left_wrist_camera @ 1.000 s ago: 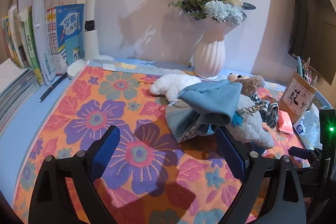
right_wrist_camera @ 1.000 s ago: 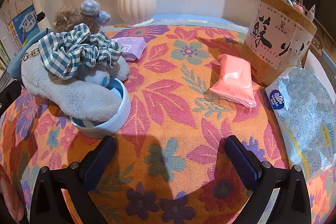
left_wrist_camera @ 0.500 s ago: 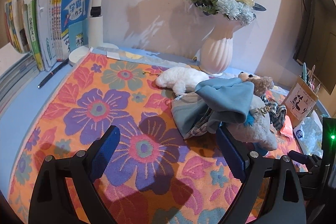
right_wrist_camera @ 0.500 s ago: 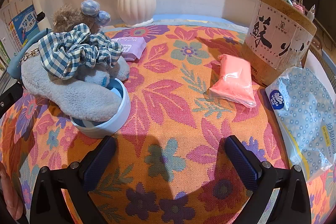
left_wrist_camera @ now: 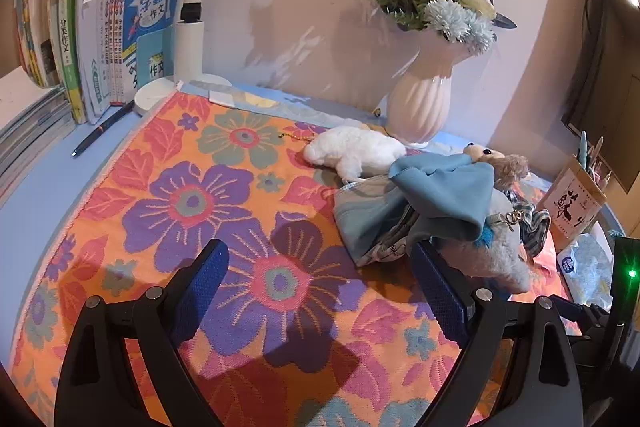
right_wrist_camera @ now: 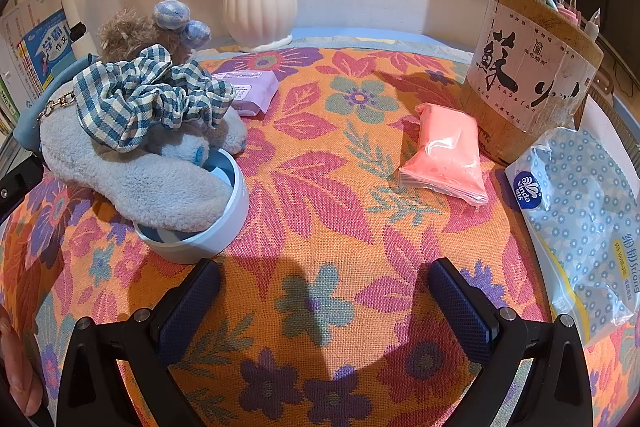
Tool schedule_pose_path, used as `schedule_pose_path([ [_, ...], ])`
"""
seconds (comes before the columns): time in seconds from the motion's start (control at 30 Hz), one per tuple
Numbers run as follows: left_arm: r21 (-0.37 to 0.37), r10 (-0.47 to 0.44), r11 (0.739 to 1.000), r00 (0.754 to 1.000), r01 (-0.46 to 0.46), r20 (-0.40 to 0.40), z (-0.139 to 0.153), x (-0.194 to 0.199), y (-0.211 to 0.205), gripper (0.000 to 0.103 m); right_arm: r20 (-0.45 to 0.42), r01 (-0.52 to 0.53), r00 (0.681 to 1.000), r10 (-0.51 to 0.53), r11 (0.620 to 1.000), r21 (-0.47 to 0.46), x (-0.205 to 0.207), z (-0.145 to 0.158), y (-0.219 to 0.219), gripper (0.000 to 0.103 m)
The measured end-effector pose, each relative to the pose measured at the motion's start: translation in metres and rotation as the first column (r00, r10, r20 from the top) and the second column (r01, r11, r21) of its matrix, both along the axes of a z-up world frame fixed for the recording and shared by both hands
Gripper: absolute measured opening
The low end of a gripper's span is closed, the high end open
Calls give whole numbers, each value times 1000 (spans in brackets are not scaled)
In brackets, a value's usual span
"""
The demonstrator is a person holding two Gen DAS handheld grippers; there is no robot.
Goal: Organize soft objects
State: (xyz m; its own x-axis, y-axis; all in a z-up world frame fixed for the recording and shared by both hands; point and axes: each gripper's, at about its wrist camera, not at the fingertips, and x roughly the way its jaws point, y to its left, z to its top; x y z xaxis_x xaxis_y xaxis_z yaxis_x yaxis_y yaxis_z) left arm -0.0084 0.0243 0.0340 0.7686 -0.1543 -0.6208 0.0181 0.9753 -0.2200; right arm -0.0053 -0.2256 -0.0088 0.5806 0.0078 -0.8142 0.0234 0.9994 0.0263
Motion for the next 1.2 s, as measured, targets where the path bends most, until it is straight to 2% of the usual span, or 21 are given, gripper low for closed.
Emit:
schedule_pose_path([
  [0.6, -28, 4, 1000, 1000, -3, 8, 0, -1, 4, 92, 0, -1, 1000, 1, 1000, 0, 0, 0, 0, 103],
  [1.03, -120, 3, 993, 1000, -7, -31, -5, 4, 17, 92, 1, -2, 1000, 2, 1000, 0, 0, 0, 0, 103],
  [1.2, -106, 3, 994, 1000, -6, -23, -3, 1, 14, 92, 1, -2, 1000, 2, 1000, 0, 0, 0, 0, 103],
])
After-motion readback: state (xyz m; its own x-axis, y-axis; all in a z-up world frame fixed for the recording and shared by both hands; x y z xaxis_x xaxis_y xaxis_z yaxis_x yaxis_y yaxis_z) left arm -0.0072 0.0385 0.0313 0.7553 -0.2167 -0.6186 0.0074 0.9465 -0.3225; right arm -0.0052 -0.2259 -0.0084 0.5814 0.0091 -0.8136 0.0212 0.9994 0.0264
